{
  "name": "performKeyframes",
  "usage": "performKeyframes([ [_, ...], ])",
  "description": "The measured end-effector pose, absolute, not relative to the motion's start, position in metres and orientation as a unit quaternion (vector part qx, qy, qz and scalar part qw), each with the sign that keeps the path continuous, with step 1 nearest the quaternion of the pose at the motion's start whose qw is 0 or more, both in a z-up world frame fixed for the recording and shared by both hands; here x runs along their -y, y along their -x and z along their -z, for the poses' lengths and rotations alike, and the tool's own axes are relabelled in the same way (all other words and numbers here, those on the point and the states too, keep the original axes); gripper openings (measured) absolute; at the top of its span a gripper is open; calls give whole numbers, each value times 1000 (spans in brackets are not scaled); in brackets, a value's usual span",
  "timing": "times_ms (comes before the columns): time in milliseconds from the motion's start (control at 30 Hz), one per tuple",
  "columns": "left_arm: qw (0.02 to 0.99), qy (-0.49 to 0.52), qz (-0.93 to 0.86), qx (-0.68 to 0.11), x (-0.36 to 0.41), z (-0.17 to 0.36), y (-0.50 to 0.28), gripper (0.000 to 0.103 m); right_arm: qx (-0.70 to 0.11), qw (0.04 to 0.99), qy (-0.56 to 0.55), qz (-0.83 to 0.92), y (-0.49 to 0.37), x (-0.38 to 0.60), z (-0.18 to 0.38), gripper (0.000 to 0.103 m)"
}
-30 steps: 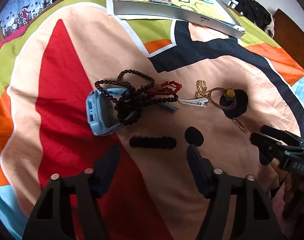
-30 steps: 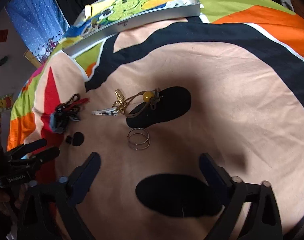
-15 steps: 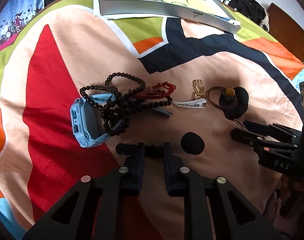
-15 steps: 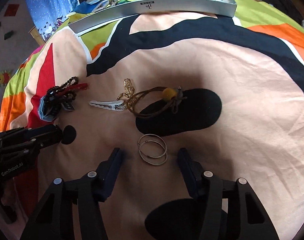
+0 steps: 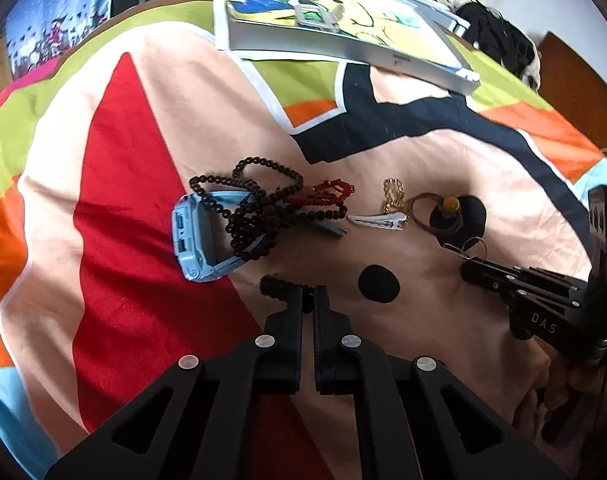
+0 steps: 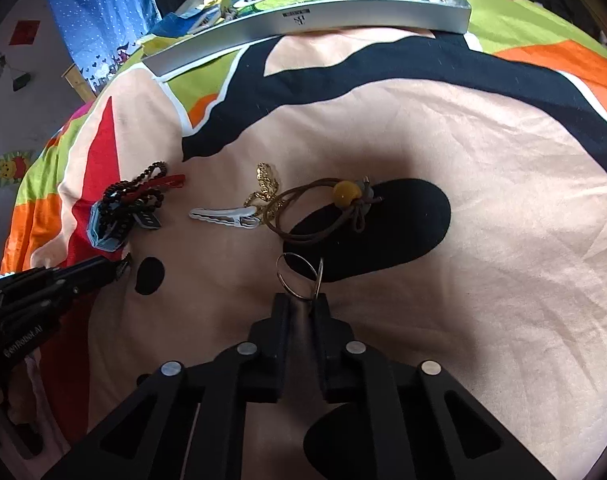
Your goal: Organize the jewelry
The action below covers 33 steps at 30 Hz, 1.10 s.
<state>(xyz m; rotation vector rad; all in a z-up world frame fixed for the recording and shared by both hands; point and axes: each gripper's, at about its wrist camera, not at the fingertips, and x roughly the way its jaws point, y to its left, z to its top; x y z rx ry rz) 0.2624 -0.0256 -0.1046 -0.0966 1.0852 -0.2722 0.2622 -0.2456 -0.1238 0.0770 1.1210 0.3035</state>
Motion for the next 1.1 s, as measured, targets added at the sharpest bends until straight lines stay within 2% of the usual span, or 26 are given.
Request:
performKeyframes([
  [467, 859, 118, 153, -474, 11, 78, -236, 0, -485, 859, -51, -158, -251, 242, 103, 4],
  [767, 867, 150, 160, -447, 6, 63, -227, 0, -439, 876, -45, -192, -237, 232, 82, 3],
  [1100, 892, 161, 156, -393, 13, 23, -275, 0, -387, 896, -58, -212, -243, 233, 57, 3],
])
